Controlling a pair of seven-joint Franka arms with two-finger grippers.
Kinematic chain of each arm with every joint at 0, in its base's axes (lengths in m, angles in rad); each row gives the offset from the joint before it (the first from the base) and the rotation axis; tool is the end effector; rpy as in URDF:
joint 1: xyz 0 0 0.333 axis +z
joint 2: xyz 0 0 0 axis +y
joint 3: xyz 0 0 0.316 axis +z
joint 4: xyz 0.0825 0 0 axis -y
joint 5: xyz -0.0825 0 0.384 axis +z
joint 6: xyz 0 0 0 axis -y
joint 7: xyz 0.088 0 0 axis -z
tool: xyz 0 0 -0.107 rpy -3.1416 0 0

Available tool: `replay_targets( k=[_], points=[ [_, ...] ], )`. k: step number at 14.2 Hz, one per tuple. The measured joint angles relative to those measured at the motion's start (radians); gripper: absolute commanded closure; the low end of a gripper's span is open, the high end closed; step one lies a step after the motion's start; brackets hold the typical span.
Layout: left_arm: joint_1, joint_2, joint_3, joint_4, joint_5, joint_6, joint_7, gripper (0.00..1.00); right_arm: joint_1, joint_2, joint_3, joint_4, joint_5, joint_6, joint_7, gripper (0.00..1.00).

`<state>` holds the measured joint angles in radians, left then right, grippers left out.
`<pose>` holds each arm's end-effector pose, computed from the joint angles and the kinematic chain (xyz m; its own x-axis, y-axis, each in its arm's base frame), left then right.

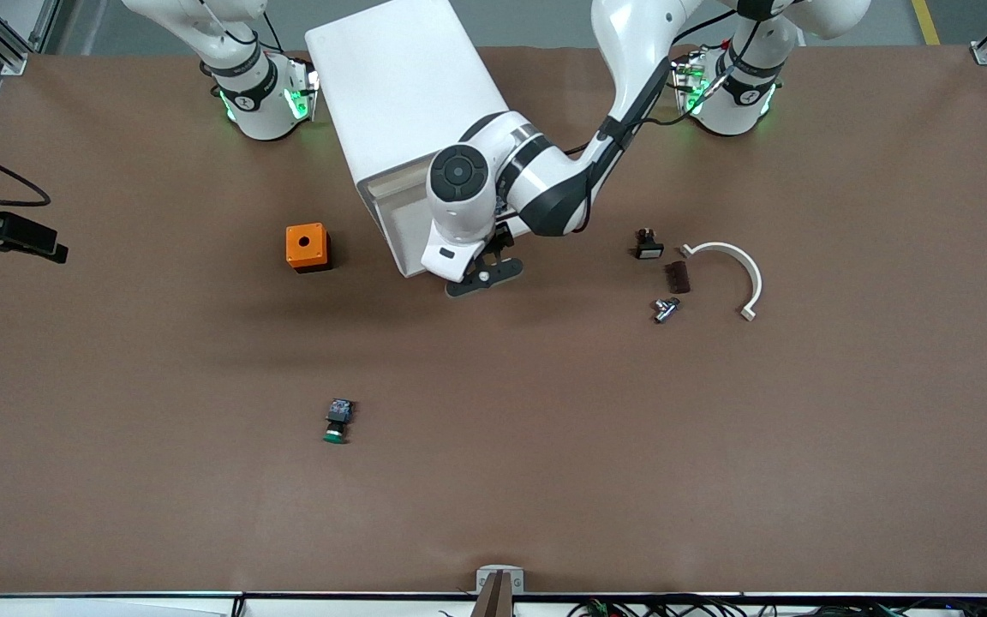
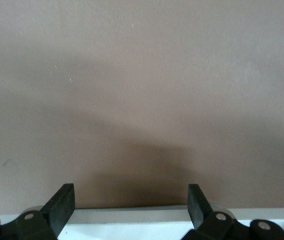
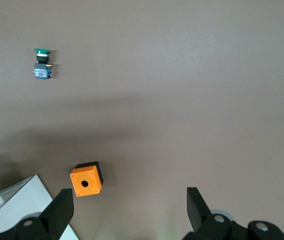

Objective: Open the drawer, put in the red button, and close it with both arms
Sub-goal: 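Push the drawer closed into the cabinet with the left gripper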

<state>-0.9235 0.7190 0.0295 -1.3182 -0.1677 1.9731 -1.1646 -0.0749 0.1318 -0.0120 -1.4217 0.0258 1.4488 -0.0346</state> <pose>0.4461 -0.5800 0.3058 0.9342 0.3256 -0.1460 0.3276 -0.9447 -0.0106 0.5803 -0.0470 0.6090 0.9934 -0.0487 -0.1036 -0.0519 -0.9983 -0.0278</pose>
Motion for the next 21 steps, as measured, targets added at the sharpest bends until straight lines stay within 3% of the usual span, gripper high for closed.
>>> replay_targets(
  k=[8,17,21],
  points=[
    [-0.001,0.0,-0.084,-0.016,-0.096,0.0,-0.056,0.01,0.0,-0.017,0.002,-0.005,0.0,-0.019,0.008,0.0],
    [0.0,0.001,-0.085,-0.049,-0.293,0.0,-0.056,0.01,0.048,-0.027,0.014,-0.011,0.002,-0.013,0.038,0.0],
    [0.005,0.002,-0.084,-0.056,-0.328,0.0,-0.047,0.01,0.037,-0.032,0.004,-0.013,0.002,0.013,0.038,0.0]
  ],
)
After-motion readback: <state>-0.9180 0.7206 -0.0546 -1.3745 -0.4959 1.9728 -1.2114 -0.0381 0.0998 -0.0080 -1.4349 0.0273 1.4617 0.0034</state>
